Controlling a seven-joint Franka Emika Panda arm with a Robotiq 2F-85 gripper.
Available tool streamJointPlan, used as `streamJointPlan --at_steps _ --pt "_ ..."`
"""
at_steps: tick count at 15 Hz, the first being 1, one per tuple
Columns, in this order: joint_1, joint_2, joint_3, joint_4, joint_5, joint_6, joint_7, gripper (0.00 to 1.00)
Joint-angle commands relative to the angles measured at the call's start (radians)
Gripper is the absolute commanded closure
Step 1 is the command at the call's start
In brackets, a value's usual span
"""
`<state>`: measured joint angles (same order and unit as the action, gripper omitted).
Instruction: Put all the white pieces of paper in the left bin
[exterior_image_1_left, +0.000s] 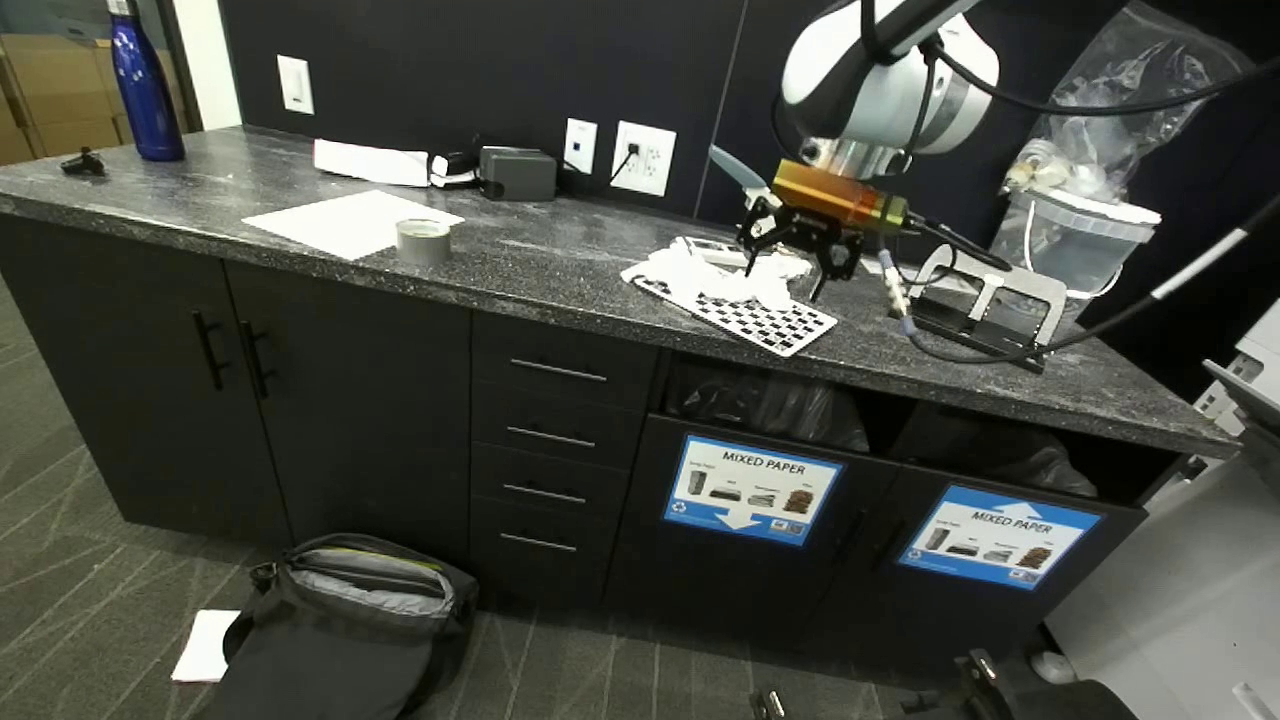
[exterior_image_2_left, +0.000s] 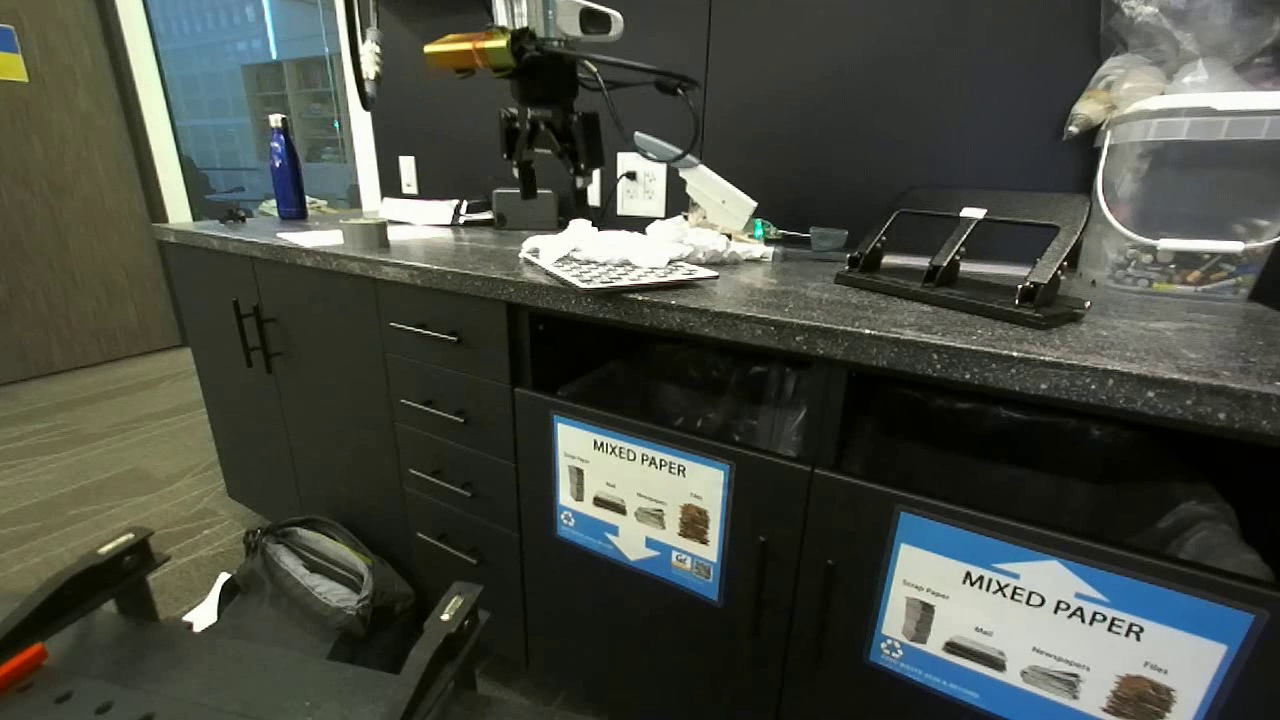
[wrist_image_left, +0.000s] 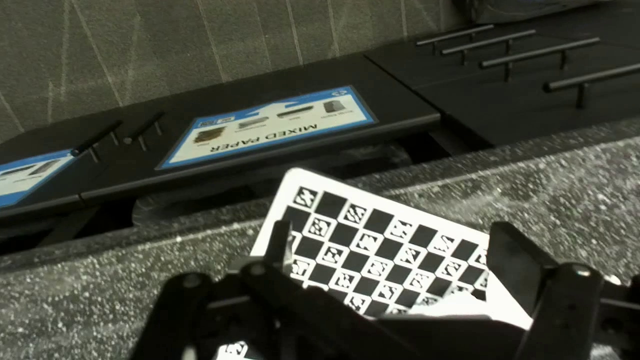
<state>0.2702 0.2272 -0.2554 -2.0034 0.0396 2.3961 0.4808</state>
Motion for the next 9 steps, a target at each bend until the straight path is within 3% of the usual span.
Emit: streamJointPlan --at_steps 1,4,9 --pt "-0.093 0.137 0.078 0.255 -0.022 -0.077 0.11 0.0" --pt "-0.119 0.261 0.071 0.419 -0.067 -0.081 0.203 0.0" --pt "-0.179 0.479 0.065 0.667 -0.067 -0.215 0.276 0.0"
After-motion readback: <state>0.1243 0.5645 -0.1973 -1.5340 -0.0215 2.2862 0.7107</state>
